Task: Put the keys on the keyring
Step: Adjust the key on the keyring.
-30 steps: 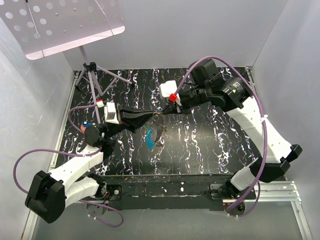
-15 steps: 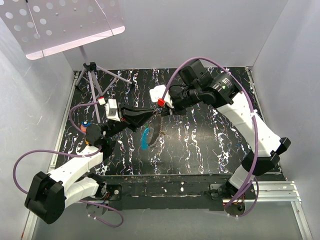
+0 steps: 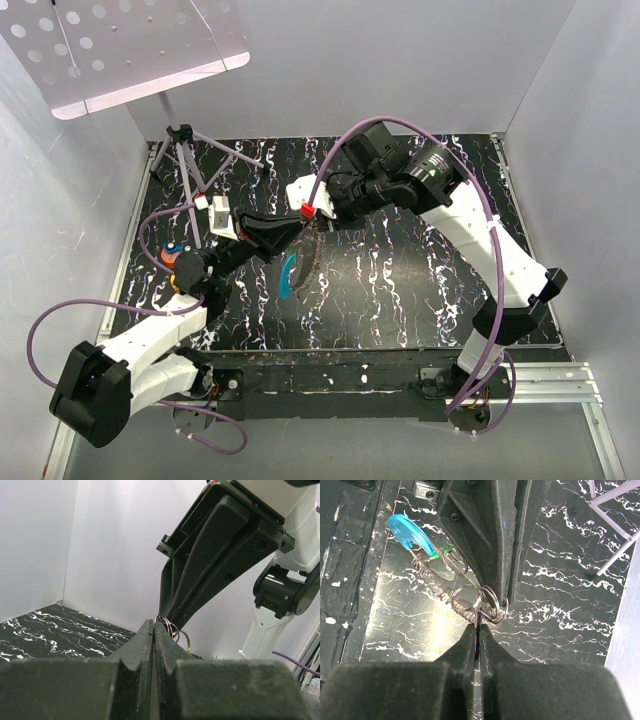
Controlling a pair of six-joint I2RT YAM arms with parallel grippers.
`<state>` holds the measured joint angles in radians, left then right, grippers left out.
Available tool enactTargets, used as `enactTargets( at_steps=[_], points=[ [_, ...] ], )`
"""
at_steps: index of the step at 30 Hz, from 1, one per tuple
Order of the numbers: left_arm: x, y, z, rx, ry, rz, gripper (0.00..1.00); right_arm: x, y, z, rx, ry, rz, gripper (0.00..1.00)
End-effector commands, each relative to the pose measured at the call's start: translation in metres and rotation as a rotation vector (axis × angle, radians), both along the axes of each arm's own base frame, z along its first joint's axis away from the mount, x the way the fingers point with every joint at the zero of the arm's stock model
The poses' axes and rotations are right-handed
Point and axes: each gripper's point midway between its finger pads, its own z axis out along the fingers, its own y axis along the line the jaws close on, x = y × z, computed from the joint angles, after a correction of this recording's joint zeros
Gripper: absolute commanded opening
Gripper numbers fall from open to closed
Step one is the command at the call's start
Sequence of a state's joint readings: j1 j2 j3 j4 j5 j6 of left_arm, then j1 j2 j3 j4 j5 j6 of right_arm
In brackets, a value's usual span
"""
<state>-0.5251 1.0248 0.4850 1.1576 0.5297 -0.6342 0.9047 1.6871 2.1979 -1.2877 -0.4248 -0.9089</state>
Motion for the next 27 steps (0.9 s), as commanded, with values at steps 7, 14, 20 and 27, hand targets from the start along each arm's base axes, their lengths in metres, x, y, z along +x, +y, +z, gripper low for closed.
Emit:
enactTargets(
  at_steps=[7,14,20,27],
  points=[
    [-0.002,0.021,0.027,-0.173,-0.042,0.044,0.0,-0.026,-0.014,-0.012,-0.08,0.129,0.013,0.2],
    [-0.017,0.007,0.01,-0.014,-0.186,0.008,0.0,-0.022,-0.02,0.036,0.091,0.164,-0.022,0.51],
    [-0.035,0.001,0.012,0.047,-0.328,-0.048,0.0,-0.023,-0.023,0.052,0.194,0.264,-0.029,0.53],
    [-0.044,0.002,0.026,0.021,-0.396,-0.078,0.0,-0.025,-0.008,0.051,0.242,0.413,0.021,0.41]
  ],
)
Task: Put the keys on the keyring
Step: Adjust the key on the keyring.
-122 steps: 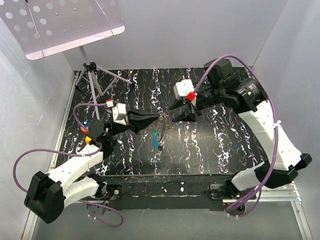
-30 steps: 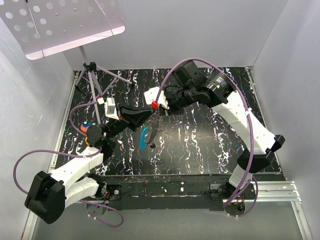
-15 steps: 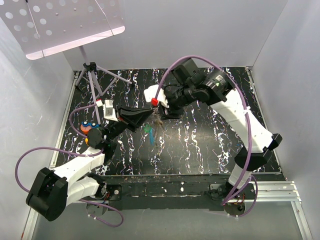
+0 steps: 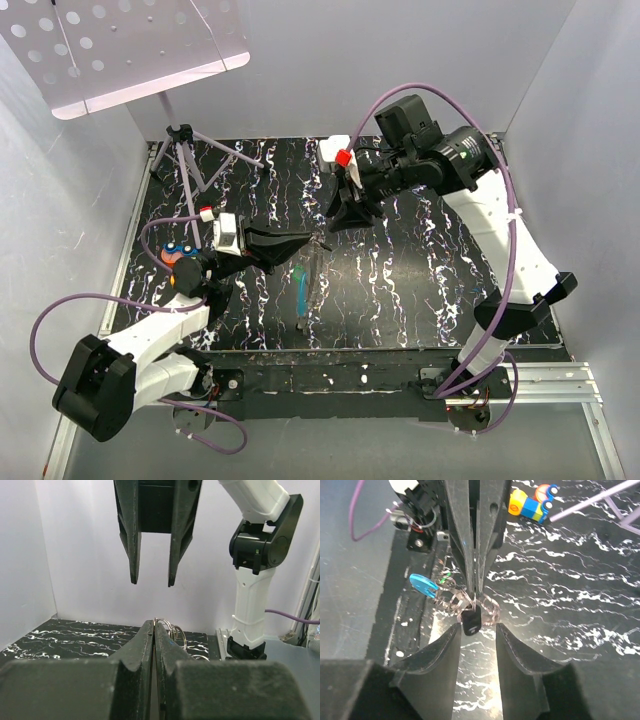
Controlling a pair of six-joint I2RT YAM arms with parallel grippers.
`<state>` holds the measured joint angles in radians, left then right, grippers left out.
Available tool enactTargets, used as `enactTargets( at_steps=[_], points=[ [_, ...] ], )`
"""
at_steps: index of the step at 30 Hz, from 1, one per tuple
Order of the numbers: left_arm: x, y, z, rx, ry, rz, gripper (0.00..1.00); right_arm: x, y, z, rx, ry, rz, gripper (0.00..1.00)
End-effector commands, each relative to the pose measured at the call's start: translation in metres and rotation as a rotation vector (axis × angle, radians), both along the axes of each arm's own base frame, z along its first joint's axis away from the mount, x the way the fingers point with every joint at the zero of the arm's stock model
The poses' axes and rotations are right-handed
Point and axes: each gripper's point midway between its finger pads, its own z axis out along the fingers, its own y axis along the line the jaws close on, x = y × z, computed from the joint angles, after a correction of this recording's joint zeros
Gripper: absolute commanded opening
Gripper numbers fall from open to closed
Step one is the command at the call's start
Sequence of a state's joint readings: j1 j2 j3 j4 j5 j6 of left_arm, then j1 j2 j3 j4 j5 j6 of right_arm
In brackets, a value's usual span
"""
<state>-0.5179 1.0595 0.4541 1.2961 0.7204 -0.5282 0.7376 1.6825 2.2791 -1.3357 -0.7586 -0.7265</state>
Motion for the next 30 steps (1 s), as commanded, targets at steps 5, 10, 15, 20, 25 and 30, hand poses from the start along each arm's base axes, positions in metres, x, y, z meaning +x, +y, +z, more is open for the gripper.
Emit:
enactTargets(
  at_steps=[5,10,15,20,25,30],
  points=[
    [-0.02,0.013,0.045,-0.111,-0.179,-0.001,0.0,-0.018,0.015,0.012,0.091,0.137,0.097,0.36],
    [-0.02,0.016,0.05,-0.136,-0.178,0.008,0.0,-0.019,0.015,0.004,0.074,0.17,0.098,0.34],
    [-0.021,0.019,0.057,-0.172,-0.178,0.008,0.0,-0.017,0.017,0.0,0.064,0.184,0.093,0.33],
    [-0.024,0.02,0.061,-0.188,-0.179,-0.004,0.0,-0.012,0.02,-0.004,0.055,0.193,0.076,0.33],
    [-0.025,0.021,0.063,-0.191,-0.183,-0.007,0.0,-0.003,0.022,-0.002,0.059,0.185,0.047,0.34],
    [-0.027,0.022,0.066,-0.199,-0.186,-0.009,0.0,0.0,0.023,-0.005,0.052,0.196,0.035,0.34]
  ],
)
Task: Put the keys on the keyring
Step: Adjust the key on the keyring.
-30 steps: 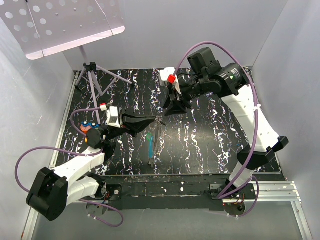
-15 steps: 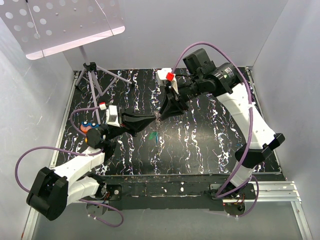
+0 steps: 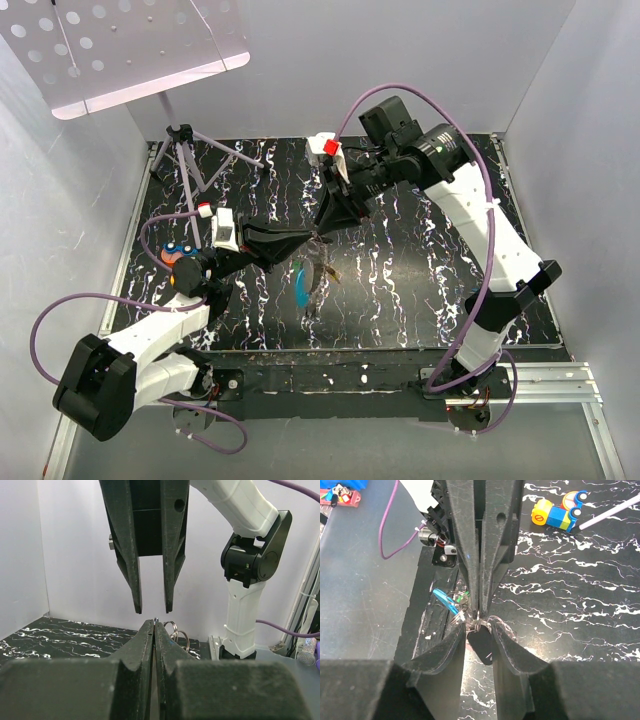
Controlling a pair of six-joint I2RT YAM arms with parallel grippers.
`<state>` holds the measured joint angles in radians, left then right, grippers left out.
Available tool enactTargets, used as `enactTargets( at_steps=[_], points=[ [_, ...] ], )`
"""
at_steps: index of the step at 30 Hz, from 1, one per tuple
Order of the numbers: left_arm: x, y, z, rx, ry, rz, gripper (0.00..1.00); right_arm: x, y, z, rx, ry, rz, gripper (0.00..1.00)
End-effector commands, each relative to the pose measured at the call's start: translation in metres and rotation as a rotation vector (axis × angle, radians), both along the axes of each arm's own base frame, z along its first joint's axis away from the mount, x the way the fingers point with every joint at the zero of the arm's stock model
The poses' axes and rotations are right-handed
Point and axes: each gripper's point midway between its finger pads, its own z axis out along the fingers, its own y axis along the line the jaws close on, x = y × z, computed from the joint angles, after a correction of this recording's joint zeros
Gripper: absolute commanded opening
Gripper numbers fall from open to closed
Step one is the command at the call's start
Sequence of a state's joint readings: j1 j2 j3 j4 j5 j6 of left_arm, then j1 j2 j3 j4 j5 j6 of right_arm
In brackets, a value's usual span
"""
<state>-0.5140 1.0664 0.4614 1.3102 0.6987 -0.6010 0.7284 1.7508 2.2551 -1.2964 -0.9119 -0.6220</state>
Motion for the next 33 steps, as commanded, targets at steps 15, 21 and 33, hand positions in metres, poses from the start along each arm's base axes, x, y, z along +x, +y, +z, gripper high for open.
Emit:
enactTargets(
  at_steps=[15,21,33],
  points=[
    [-0.0298,0.0233,0.0656,-0.185,-0.244,0.023,0.0,0.0031,0.0033,-0.0001,0.013,0.024,-0.003,0.31],
    [-0.0295,0.0239,0.0671,-0.189,-0.243,0.024,0.0,0.005,0.0057,-0.0021,0.011,0.036,-0.006,0.28],
    [-0.0299,0.0259,0.0679,-0.198,-0.245,0.036,0.0,-0.0004,0.0071,-0.0024,0.005,0.111,-0.021,0.24]
  ],
)
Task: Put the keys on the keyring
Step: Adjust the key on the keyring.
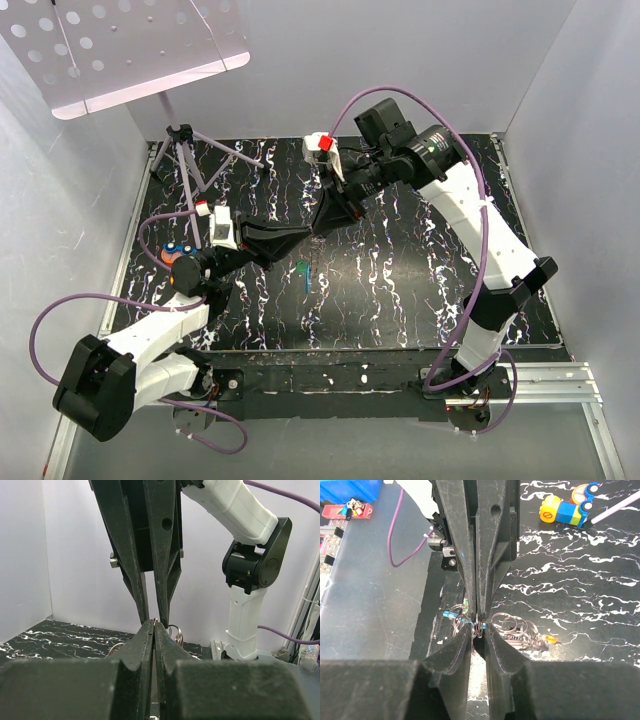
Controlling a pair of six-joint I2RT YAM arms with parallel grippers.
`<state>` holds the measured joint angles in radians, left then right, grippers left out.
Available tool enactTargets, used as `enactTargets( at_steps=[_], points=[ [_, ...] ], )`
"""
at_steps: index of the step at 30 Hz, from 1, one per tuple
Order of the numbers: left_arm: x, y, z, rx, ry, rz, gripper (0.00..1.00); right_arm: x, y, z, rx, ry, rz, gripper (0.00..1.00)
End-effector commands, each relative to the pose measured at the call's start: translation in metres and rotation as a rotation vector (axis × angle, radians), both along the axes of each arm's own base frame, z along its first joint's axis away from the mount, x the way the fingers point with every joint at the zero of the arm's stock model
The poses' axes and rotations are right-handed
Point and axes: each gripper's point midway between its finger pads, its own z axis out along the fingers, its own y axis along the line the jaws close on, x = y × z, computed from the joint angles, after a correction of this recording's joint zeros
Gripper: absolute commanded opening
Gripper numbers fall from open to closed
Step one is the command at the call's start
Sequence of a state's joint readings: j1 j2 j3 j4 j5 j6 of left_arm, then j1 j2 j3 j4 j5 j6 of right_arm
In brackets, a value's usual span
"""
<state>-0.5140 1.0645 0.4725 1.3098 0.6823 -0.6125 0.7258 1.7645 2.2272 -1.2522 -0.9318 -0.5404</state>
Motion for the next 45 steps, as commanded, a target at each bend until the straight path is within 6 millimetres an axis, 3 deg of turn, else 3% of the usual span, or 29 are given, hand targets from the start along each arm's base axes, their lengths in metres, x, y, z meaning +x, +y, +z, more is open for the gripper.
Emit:
enactTargets(
  at_steps=[1,7,13,21,22,25,28,31,36,42,45],
  points=[
    [-0.03,0.026,0.062,-0.184,-0.248,0.04,0.0,-0.004,0.0,0.002,0.012,0.036,0.0,0.23],
    [-0.029,0.027,0.063,-0.189,-0.246,0.053,0.0,-0.002,0.001,0.002,0.008,0.033,-0.011,0.22],
    [-0.029,0.028,0.064,-0.191,-0.243,0.057,0.0,-0.002,0.002,0.005,0.017,0.022,-0.005,0.01],
    [-0.021,0.022,0.055,-0.152,-0.172,0.047,0.0,0.003,0.0,0.009,0.011,-0.04,-0.024,0.01],
    [-0.018,0.022,0.051,-0.137,-0.145,0.047,0.04,0.003,-0.002,0.007,0.003,-0.049,-0.027,0.01],
    [-0.014,0.023,0.046,-0.081,-0.063,0.031,0.3,0.001,-0.011,-0.003,-0.038,-0.113,-0.003,0.01],
    [-0.019,0.024,0.038,0.063,-0.003,-0.046,0.55,-0.005,-0.026,-0.021,-0.121,-0.165,0.038,0.01],
    [-0.019,0.026,0.027,0.238,0.103,-0.093,0.73,-0.011,-0.04,-0.039,-0.207,-0.18,0.078,0.01],
    [-0.017,0.021,0.009,0.467,0.124,-0.14,0.79,-0.015,-0.056,-0.056,-0.305,-0.174,0.097,0.01],
    [0.002,0.012,0.003,0.47,0.185,-0.14,0.8,-0.014,-0.058,-0.063,-0.318,-0.173,0.107,0.01],
    [0.013,0.005,-0.002,0.465,0.206,-0.139,0.75,-0.015,-0.056,-0.063,-0.314,-0.167,0.112,0.01]
  ],
)
